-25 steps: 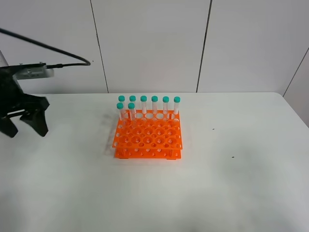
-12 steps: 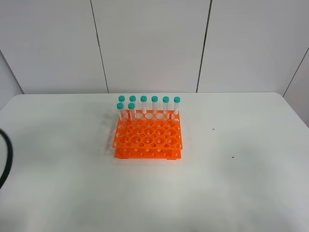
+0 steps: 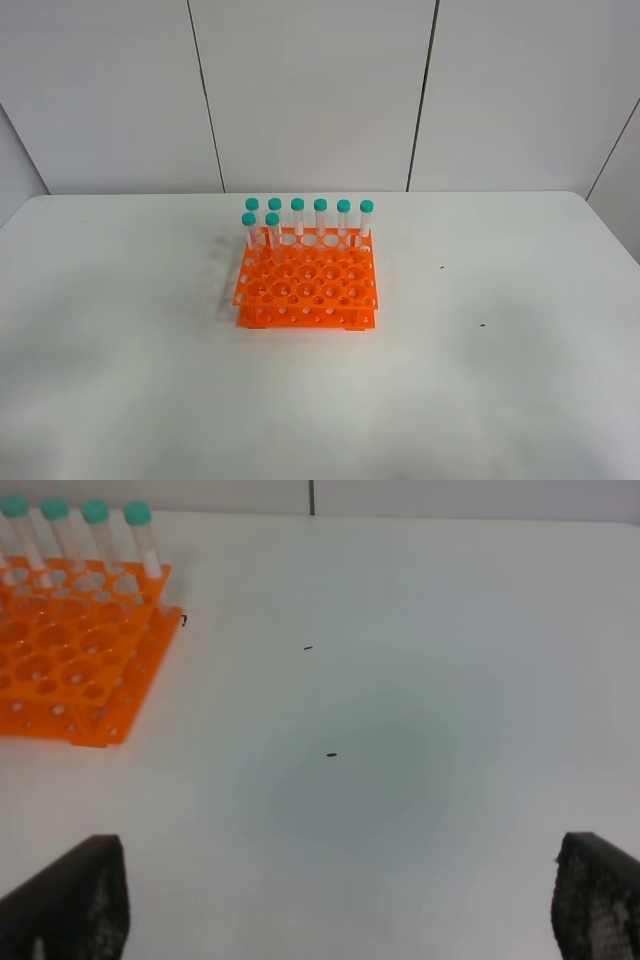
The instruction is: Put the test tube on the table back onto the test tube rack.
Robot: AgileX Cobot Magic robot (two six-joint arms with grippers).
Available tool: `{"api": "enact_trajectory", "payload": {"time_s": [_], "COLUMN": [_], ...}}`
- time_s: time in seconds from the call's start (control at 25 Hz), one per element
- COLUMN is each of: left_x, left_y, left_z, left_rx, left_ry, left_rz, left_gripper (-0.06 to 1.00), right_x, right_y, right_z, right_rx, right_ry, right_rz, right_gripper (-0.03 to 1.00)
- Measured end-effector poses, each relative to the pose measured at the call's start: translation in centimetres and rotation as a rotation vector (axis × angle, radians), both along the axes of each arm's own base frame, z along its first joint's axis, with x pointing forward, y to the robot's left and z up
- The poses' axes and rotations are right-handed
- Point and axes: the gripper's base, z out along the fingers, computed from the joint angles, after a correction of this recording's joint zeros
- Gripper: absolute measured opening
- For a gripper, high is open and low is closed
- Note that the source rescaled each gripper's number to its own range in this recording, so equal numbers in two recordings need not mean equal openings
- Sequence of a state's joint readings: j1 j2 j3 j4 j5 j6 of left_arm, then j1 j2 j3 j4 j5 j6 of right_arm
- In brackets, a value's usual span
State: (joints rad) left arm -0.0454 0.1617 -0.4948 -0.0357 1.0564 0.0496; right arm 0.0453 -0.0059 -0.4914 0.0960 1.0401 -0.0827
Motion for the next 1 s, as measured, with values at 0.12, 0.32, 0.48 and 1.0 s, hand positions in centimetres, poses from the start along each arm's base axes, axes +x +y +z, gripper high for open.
{"api": "enact_trajectory", "payload": {"time_s": [0.12,0.32,0.48,1.0], "left_x": [0.0,0.0,0.0,-2.3], "left_y": [0.0,0.0,0.0,0.1], "left_z": [0.0,0.0,0.0,0.0], "left_rx": [0.000,0.000,0.000,-0.008], "left_ry": [0.000,0.000,-0.001,-0.166], "left_rz": [0.000,0.012,0.021,0.021], "left_gripper": [1.00,1.00,1.00,1.00], "right_x": [0.0,0.0,0.0,0.0], "right_y": [0.0,0.0,0.0,0.0], "right_z": [0.0,0.0,0.0,0.0], "right_rx": [0.000,0.000,0.001,0.002], "right_ry": [0.000,0.000,0.000,0.000], "right_rz": [0.000,0.000,0.001,0.001], "right_gripper": [0.92,0.92,0.92,0.92]}}
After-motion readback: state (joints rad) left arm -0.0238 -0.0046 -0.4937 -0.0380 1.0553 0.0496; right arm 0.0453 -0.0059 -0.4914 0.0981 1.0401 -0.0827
